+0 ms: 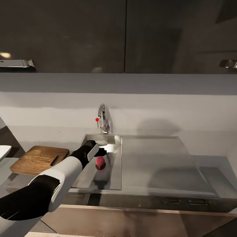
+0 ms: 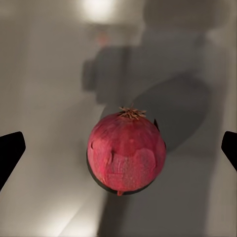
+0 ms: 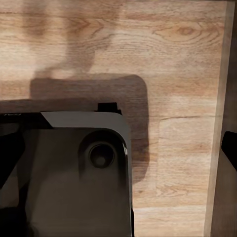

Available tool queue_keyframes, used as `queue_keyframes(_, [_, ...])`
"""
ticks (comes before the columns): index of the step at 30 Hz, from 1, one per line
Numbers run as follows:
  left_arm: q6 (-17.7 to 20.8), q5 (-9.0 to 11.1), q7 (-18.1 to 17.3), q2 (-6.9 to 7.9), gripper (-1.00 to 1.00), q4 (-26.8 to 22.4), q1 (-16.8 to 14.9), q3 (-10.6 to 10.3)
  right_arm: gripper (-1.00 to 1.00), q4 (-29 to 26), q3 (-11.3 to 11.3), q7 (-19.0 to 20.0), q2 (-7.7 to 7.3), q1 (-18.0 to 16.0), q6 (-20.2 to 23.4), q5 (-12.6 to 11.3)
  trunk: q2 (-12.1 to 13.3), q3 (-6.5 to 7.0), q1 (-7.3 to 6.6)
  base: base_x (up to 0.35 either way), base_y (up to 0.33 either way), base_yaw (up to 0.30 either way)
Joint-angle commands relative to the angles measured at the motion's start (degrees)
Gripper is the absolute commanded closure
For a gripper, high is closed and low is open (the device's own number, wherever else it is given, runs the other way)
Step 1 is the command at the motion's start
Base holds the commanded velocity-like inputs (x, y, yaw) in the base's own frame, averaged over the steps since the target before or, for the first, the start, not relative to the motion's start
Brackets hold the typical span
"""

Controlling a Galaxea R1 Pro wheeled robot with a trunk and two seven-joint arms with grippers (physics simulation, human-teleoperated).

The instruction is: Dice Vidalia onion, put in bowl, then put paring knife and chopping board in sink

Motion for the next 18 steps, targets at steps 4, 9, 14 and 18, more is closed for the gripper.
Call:
queue_keyframes(4, [0.21, 0.61, 0.44, 0.05, -1.00, -0.11, -0.03, -0.39, -1.00, 0.04, 0.48, -0.08, 0.03, -0.04, -0.19, -0.57, -0.06, -0.42, 0.01, 0.046, -0.023, 0.000])
queue_keyframes(9, [0.21, 0.61, 0.44, 0.05, -1.00, -0.07, -0.03, -0.39, -1.00, 0.04, 0.48, -0.08, 0.04, -0.04, -0.19, -0.61, -0.06, -0.87, 0.01, 0.115, -0.095, 0.000])
queue_keyframes(14, [0.21, 0.61, 0.44, 0.05, -1.00, -0.04, -0.06, -0.39, -1.00, 0.04, 0.48, -0.13, 0.04, -0.04, -0.18, -0.60, -0.06, -1.33, 0.01, 0.065, -0.052, 0.000])
queue_keyframes(18, [0.19, 0.61, 0.44, 0.05, -1.00, 0.77, -0.04, -0.39, -1.00, 0.04, 0.48, -0.16, 0.04, -0.04, -0.19, -0.57, -0.06, -1.69, 0.01, 0.013, -0.010, 0.000])
